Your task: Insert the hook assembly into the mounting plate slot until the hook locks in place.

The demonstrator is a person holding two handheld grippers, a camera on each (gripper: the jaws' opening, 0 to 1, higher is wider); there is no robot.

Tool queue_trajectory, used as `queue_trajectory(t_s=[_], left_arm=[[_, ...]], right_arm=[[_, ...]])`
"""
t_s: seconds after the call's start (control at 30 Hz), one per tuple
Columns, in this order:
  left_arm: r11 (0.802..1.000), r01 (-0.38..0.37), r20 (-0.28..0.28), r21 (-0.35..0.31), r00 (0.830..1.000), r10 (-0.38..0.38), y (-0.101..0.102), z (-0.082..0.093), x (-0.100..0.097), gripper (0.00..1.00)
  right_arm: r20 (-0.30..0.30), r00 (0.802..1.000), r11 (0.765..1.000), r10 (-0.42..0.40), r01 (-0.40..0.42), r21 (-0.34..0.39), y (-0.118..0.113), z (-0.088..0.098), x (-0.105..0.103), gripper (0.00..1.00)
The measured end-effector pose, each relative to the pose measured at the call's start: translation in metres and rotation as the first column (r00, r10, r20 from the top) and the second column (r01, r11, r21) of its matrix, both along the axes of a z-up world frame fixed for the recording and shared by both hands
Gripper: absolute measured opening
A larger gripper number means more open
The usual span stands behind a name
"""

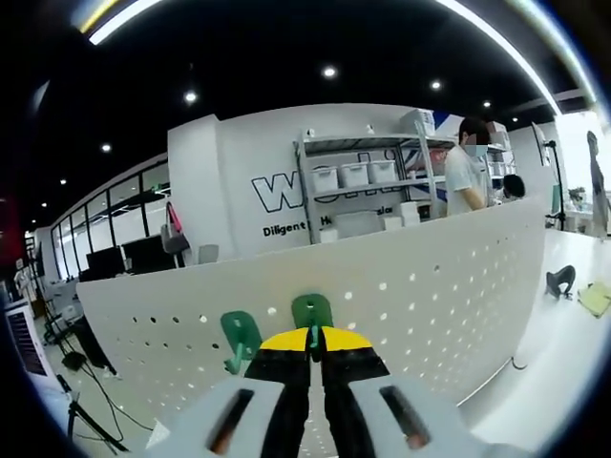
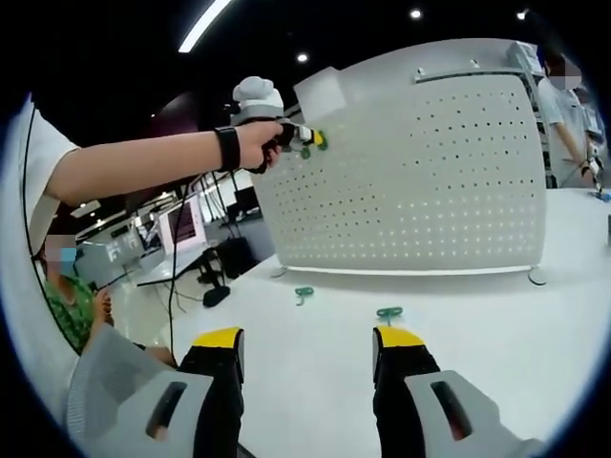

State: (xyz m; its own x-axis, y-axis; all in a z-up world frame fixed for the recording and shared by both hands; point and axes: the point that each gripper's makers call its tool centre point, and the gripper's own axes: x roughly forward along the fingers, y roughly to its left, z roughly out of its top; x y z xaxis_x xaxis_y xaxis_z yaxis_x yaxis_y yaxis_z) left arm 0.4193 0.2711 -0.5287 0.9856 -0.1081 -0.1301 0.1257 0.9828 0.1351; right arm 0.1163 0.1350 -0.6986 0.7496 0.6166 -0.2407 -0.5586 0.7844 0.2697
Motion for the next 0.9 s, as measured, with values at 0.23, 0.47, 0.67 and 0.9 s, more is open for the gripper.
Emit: queue_trajectory(t_s=[0.23, 0.47, 0.67, 0.9], left_arm=[[0.998, -0.047, -0.025, -0.045, 0.999, 0.046, 0.0006, -0.0011, 0.0009, 0.03], [0.997, -0.056, -0.028, -0.050, 0.998, 0.055, -0.0010, -0.0022, 0.0007, 0.04], [0.999, -0.032, -0.024, -0.034, 0.999, 0.032, -0.0022, -0.0025, 0.0009, 0.04], [0.999, 0.007, -0.015, -0.052, 1.000, -0.008, -0.0043, -0.0031, -0.0004, 0.08]], right_arm=[[-0.003, 1.000, 1.000, 0.004, -0.004, 0.004, 0.0020, -0.0004, -0.0001, 0.54], [0.002, 1.000, 1.000, 0.014, -0.014, -0.003, 0.0045, -0.0003, -0.0011, 0.54], [0.003, 1.000, 1.000, 0.006, -0.006, 0.000, 0.0012, 0.0006, -0.0002, 0.54], [0.000, 1.000, 1.000, 0.014, -0.014, -0.005, 0.0053, -0.0007, -0.0006, 0.53]])
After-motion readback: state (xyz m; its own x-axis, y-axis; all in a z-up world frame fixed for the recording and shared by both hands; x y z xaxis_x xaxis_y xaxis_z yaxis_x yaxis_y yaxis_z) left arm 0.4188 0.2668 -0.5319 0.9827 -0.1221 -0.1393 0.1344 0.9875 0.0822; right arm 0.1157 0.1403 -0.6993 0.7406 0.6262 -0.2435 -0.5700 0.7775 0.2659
